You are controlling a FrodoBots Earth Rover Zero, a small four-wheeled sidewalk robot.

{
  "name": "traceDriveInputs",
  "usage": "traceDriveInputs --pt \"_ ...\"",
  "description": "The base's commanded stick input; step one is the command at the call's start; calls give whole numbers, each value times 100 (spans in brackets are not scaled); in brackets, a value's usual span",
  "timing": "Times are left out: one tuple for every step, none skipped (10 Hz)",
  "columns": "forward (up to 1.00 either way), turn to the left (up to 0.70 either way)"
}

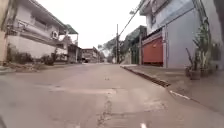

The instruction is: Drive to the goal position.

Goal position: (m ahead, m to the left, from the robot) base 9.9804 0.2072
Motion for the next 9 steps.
traceDriveInputs --pt "100 0" --pt "100 0" --pt "100 0" --pt "100 0" --pt "100 0" --pt "100 0" --pt "100 0" --pt "100 0" --pt "100 0"
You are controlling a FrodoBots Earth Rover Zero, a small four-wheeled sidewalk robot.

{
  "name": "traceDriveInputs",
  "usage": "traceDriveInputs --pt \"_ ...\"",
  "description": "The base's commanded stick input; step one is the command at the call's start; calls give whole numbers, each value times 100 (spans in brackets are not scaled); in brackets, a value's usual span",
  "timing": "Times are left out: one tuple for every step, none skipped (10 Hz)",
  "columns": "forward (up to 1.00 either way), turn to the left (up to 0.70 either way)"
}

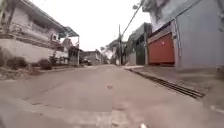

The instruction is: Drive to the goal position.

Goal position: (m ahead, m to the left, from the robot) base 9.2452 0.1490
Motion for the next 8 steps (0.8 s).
traceDriveInputs --pt "100 0" --pt "100 0" --pt "100 -23" --pt "100 -27" --pt "100 -27" --pt "100 -27" --pt "100 -27" --pt "100 -27"
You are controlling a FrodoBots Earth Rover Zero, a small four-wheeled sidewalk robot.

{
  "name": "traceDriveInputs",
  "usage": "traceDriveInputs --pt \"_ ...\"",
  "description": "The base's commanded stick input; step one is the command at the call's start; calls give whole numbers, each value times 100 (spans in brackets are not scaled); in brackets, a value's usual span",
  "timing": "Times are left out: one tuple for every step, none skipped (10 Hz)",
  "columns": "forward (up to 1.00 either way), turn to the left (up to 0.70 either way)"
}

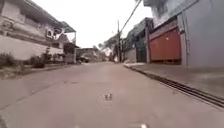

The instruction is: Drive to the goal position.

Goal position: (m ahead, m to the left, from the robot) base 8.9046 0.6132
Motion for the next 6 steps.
traceDriveInputs --pt "100 -27" --pt "100 -27" --pt "100 -27" --pt "100 -13" --pt "100 0" --pt "100 0"
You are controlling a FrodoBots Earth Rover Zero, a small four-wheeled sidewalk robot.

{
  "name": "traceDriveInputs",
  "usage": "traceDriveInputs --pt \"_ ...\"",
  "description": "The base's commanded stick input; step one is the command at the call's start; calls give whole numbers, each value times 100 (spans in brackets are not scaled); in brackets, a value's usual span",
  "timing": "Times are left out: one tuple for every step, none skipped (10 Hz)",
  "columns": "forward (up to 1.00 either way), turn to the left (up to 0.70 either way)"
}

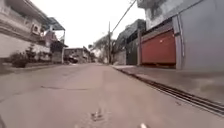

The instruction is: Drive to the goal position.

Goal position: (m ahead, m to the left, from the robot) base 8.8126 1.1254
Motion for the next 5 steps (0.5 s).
traceDriveInputs --pt "100 0" --pt "100 0" --pt "100 0" --pt "100 0" --pt "100 0"
